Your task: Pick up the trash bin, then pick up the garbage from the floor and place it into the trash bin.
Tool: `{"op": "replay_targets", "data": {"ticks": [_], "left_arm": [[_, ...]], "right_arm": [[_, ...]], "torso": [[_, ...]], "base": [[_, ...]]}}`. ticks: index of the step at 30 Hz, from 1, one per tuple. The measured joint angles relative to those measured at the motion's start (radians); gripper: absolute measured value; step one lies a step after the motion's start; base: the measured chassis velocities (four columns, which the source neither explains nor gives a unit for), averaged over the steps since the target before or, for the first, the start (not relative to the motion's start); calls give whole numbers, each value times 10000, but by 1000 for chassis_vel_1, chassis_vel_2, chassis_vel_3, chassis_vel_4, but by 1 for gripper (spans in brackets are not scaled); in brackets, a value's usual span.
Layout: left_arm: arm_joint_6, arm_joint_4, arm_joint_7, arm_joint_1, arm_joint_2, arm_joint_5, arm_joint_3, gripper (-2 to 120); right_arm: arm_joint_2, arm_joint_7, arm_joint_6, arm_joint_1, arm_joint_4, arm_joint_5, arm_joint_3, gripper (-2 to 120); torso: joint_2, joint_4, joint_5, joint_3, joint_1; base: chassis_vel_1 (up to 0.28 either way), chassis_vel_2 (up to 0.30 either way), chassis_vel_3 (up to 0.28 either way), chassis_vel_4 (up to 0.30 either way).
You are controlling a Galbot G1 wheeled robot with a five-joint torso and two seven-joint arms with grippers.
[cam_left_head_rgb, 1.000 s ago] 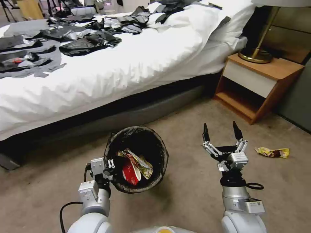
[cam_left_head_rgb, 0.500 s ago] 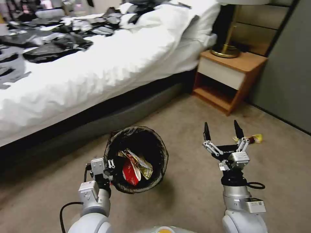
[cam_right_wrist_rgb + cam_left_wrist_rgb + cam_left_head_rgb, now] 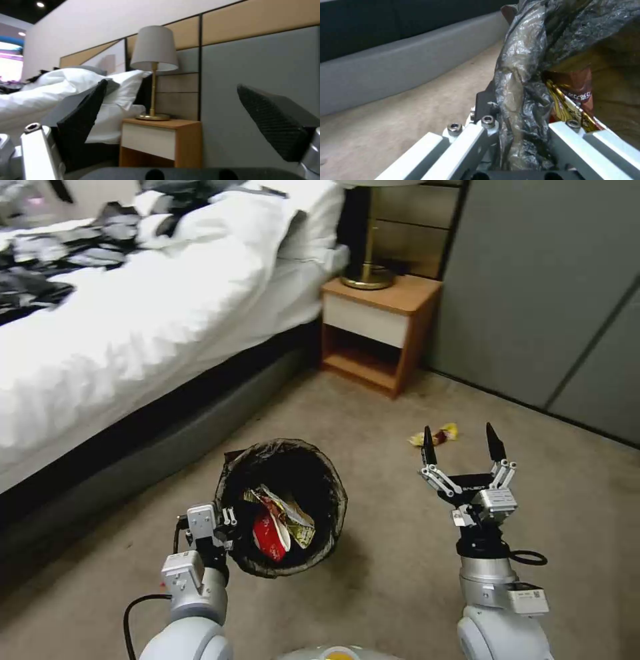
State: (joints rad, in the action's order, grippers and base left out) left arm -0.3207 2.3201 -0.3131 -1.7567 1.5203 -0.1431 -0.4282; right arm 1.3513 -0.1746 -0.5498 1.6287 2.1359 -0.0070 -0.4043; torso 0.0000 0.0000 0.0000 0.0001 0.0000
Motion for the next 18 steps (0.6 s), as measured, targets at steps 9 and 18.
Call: {"op": "replay_targets", "data": {"ticks": [9,18], "left_arm": [[106,1,12,-51,-2,-25,18,0],[109,4,14,-50,-16,-11,37,0]], "right_arm": [[12,12,5,29,-29,-128,104,95],[1,-6,184,0,42,-123,117,95]], "torso": [[0,1,1,0,0],[0,0,0,0,0]], "base": [[-74,-70,-66,-73],[0,0,0,0]]}}
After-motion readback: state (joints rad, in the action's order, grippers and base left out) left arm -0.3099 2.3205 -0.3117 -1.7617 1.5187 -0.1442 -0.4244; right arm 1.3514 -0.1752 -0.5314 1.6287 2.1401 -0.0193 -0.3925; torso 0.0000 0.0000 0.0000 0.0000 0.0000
